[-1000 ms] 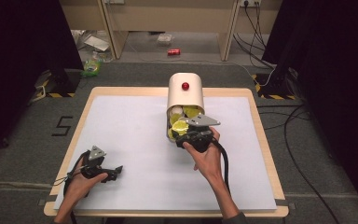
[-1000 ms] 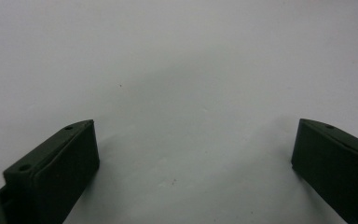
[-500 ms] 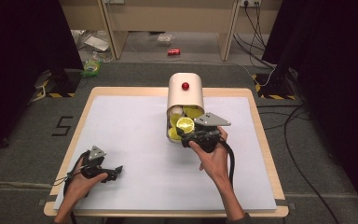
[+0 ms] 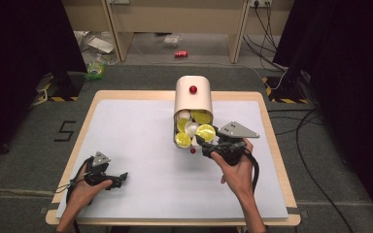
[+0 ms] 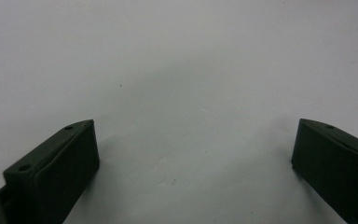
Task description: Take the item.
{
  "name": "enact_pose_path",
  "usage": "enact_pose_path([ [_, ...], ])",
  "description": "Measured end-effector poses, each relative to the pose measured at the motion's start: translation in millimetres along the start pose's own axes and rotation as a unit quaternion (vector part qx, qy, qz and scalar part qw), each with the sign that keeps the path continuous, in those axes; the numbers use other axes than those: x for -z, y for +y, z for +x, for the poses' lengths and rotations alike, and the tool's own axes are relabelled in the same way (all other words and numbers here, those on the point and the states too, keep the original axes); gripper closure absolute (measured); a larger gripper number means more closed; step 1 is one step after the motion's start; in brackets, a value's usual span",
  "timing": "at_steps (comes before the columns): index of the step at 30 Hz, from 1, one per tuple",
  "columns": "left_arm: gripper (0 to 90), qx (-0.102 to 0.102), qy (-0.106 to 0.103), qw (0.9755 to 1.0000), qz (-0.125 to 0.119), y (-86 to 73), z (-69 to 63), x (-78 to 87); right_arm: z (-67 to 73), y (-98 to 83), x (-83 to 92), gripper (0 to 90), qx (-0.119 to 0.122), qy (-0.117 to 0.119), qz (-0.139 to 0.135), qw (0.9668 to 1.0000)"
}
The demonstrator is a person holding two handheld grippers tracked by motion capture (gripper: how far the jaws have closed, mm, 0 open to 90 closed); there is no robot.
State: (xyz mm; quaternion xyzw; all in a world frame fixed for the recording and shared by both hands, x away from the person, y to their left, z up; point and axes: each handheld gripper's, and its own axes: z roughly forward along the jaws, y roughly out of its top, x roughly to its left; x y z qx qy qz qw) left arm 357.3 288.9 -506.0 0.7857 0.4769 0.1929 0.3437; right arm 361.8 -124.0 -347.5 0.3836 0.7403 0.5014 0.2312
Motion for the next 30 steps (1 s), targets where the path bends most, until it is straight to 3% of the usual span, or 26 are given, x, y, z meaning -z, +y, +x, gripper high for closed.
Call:
enact_pose_path([
  [12,0.0,0.001,0.0,1.0,0.0,0.0,-0.1,0.0,-19.8,-8.4,25.6,39.6,-0.004,-0.035,-0.007,0.9994],
  [30,0.0,0.001,0.0,1.0,-0.001,-0.1,0.0,0.0,-66.8,-56.1,31.8,39.6,-0.044,-0.089,0.021,0.9949],
])
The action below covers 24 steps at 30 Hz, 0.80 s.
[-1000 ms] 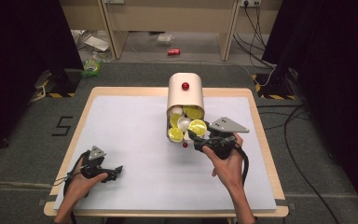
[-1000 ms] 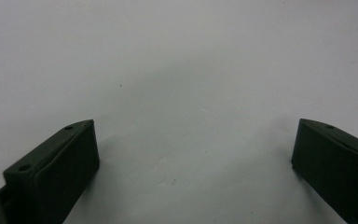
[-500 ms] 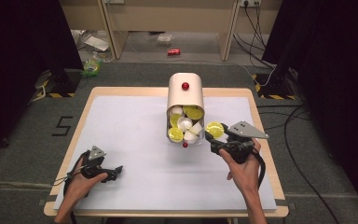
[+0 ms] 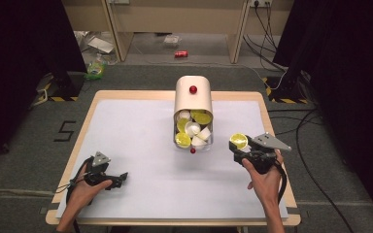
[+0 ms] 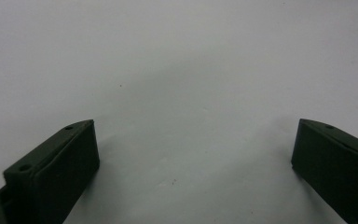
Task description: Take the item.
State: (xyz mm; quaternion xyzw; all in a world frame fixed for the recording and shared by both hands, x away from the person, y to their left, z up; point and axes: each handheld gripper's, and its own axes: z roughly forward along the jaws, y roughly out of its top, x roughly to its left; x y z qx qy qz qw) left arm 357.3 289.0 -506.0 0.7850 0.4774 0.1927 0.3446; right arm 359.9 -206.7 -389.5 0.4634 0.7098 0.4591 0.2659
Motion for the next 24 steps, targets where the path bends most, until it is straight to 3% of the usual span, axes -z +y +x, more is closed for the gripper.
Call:
enact_pose_path([
  [11,0.0,0.0,0.0,1.0,0.0,0.0,0.0,0.0,-19.1,-28.6,-14.0,39.6,-0.016,-0.013,0.025,0.9995],
  [24,0.0,0.0,0.0,1.0,0.0,0.0,0.1,-0.1,-17.9,-50.3,-33.2,39.6,-0.02,0.0,0.056,0.9982],
])
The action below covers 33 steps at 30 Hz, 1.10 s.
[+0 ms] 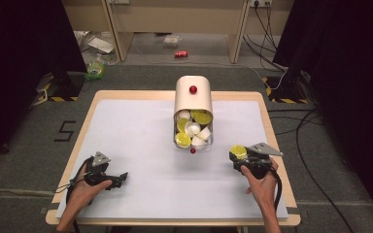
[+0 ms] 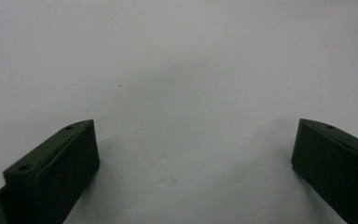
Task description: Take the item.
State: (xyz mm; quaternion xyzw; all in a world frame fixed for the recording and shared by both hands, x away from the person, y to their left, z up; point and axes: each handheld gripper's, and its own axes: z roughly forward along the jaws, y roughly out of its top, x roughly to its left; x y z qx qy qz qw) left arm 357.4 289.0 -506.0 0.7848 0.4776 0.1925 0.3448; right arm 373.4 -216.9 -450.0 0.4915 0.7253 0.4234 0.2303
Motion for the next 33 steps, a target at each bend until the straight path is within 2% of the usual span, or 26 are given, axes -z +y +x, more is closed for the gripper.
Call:
enact_pose_path([
  [23,0.0,0.0,0.0,1.0,0.0,0.0,0.1,0.0,-6.1,-18.5,-16.8,39.5,-0.01,0.001,0.047,0.9988],
  [33,0.0,0.0,0.0,1.0,0.0,0.0,0.1,0.0,-11.2,-24.1,-20.3,39.3,-0.024,-0.003,0.061,0.9978],
])
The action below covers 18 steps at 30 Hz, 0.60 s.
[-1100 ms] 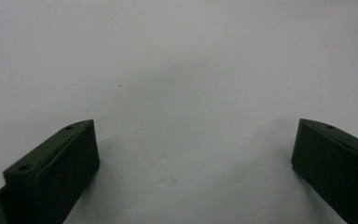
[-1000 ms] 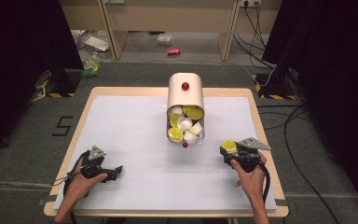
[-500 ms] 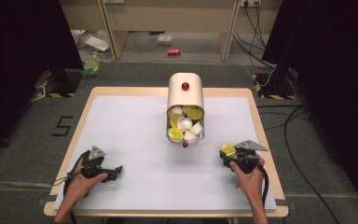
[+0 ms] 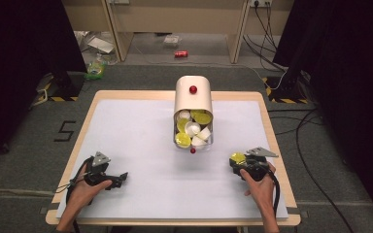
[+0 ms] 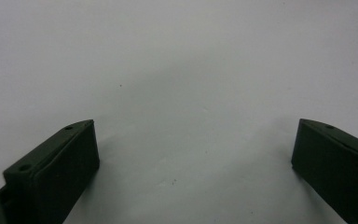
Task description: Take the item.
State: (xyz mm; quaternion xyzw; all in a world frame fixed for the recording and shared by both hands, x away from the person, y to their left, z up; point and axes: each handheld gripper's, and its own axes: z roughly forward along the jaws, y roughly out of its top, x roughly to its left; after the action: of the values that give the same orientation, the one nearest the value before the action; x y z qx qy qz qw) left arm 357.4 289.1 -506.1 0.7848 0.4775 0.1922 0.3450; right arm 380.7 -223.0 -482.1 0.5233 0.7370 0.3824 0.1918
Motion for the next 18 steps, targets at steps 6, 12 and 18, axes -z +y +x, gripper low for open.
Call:
enact_pose_path([
  [6,0.0,0.0,0.0,1.0,0.0,0.0,0.0,0.0,-1.0,-0.5,-0.2,36.2,0.008,-0.001,-0.003,1.0],
  [12,0.0,0.0,0.0,1.0,0.0,0.0,0.0,0.0,0.0,2.1,3.6,24.1,0.004,-0.013,-0.012,0.9998],
  [18,0.0,0.0,0.0,1.0,0.0,0.0,0.0,0.0,5.7,9.2,12.6,21.9,0.013,-0.017,-0.043,0.9989],
])
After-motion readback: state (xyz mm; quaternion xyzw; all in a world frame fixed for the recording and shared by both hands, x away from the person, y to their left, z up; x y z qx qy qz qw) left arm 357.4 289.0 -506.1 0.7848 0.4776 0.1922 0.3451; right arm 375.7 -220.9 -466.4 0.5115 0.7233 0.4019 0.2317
